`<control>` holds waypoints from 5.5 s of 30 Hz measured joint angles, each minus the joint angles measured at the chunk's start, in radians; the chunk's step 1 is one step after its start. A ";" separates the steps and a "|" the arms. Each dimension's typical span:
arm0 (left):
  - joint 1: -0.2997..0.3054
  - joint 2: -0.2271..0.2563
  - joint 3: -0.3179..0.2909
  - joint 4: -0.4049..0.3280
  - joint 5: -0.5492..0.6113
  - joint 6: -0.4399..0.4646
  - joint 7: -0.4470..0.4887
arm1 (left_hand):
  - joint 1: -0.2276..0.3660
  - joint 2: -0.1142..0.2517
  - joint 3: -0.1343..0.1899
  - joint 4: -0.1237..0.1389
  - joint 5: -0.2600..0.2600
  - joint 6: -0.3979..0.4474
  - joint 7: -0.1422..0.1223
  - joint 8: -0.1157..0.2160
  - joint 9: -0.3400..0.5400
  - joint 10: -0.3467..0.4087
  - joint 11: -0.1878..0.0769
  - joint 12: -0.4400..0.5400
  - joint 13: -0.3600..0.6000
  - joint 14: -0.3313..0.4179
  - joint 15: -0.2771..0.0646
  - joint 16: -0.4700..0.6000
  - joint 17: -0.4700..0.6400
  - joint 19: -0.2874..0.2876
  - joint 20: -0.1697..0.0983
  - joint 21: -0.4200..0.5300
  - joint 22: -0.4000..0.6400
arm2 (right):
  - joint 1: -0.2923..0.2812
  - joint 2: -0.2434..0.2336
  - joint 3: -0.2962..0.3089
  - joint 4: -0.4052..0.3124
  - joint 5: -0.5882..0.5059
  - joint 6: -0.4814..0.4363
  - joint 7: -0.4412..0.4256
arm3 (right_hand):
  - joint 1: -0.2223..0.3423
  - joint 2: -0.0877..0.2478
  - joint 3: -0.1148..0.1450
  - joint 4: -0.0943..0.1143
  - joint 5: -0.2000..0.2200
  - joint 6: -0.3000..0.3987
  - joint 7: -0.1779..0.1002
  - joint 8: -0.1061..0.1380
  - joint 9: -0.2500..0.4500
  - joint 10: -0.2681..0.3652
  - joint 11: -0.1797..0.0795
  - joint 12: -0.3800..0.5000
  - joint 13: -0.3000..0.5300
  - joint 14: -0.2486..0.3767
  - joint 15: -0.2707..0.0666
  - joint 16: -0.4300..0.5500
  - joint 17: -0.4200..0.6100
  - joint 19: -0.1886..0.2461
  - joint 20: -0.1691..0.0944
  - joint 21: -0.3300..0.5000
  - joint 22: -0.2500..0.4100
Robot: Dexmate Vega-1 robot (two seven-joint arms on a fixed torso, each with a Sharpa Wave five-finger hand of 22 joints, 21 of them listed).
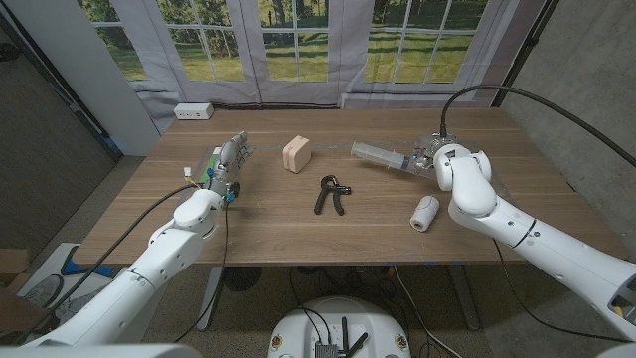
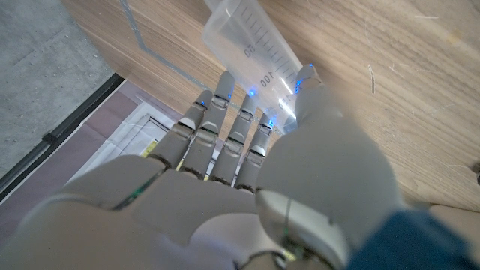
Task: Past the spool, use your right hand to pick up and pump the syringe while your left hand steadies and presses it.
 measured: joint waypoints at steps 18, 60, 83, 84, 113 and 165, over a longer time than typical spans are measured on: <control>-0.041 0.071 0.005 -0.091 0.064 0.086 0.003 | 0.000 0.000 0.005 -0.011 0.000 0.004 0.004 0.000 0.000 -0.004 0.004 0.000 0.000 -0.017 0.001 -0.006 0.000 -0.004 -0.004 -0.006 0.000 | -0.067 -0.030 0.073 -0.076 0.125 -0.008 -0.152 | 0.000 0.000 -0.004 0.004 0.000 0.004 0.004 0.000 -0.004 0.011 0.011 0.004 0.006 0.018 -0.004 -0.003 0.003 0.009 -0.002 0.000 0.000; -0.175 0.217 0.065 -0.309 0.266 0.233 -0.091 | 0.000 0.000 -0.007 -0.054 0.000 0.015 -0.007 0.000 -0.002 -0.001 -0.015 0.000 0.000 -0.039 -0.014 -0.008 -0.005 -0.020 -0.002 -0.006 0.000 | -0.108 -0.063 0.115 -0.116 0.491 0.000 -0.531 | 0.000 0.000 -0.016 0.009 0.004 0.012 0.012 -0.016 0.000 0.021 0.010 -0.020 0.014 0.046 -0.011 -0.031 0.009 0.027 -0.005 0.000 0.000; -0.276 0.226 0.117 -0.332 0.360 0.266 -0.166 | 0.000 0.000 -0.014 -0.078 0.000 0.027 -0.020 0.000 -0.002 0.010 -0.028 0.000 0.000 -0.032 -0.032 -0.007 -0.002 -0.020 -0.002 -0.006 0.000 | -0.105 -0.048 0.122 -0.062 0.671 0.098 -0.716 | 0.000 0.000 -0.021 0.003 0.013 0.012 0.012 -0.024 0.002 0.032 -0.001 -0.035 0.027 0.048 -0.009 -0.039 0.022 0.027 -0.005 0.000 0.002; -0.283 0.225 0.121 -0.331 0.367 0.266 -0.171 | 0.000 0.000 -0.014 -0.078 0.000 0.027 -0.020 0.000 -0.002 0.011 -0.029 0.000 0.000 -0.034 -0.035 -0.003 -0.002 -0.020 -0.002 -0.006 0.000 | -0.104 -0.047 0.121 -0.061 0.677 0.099 -0.723 | 0.000 0.000 -0.021 0.003 0.013 0.012 0.012 -0.024 0.002 0.032 -0.001 -0.035 0.028 0.048 -0.009 -0.039 0.022 0.027 -0.005 0.000 0.002; -0.418 0.197 0.232 -0.281 0.573 0.200 -0.290 | 0.000 0.000 -0.027 -0.090 0.000 0.009 -0.074 0.000 -0.002 0.019 -0.077 0.000 -0.002 -0.025 -0.061 -0.003 -0.002 -0.036 -0.004 -0.006 0.000 | -0.056 -0.041 0.073 -0.020 0.768 0.129 -0.777 | 0.000 0.000 -0.038 0.011 0.019 0.012 0.012 -0.034 -0.003 0.036 0.003 -0.042 0.043 0.055 -0.016 -0.061 0.022 0.030 -0.002 0.000 0.002; -0.513 0.129 0.324 -0.204 0.665 0.179 -0.449 | -0.024 -0.013 -0.035 -0.070 0.000 0.000 -0.064 -0.001 -0.005 0.016 -0.073 -0.005 -0.002 -0.030 -0.063 -0.003 -0.005 -0.156 -0.005 -0.016 0.005 | -0.080 -0.065 0.102 -0.015 0.828 0.219 -0.820 | -0.001 0.001 -0.041 0.009 0.026 0.016 0.009 -0.054 0.000 0.035 0.003 -0.058 0.059 0.055 -0.015 -0.074 0.038 0.034 -0.005 0.000 0.002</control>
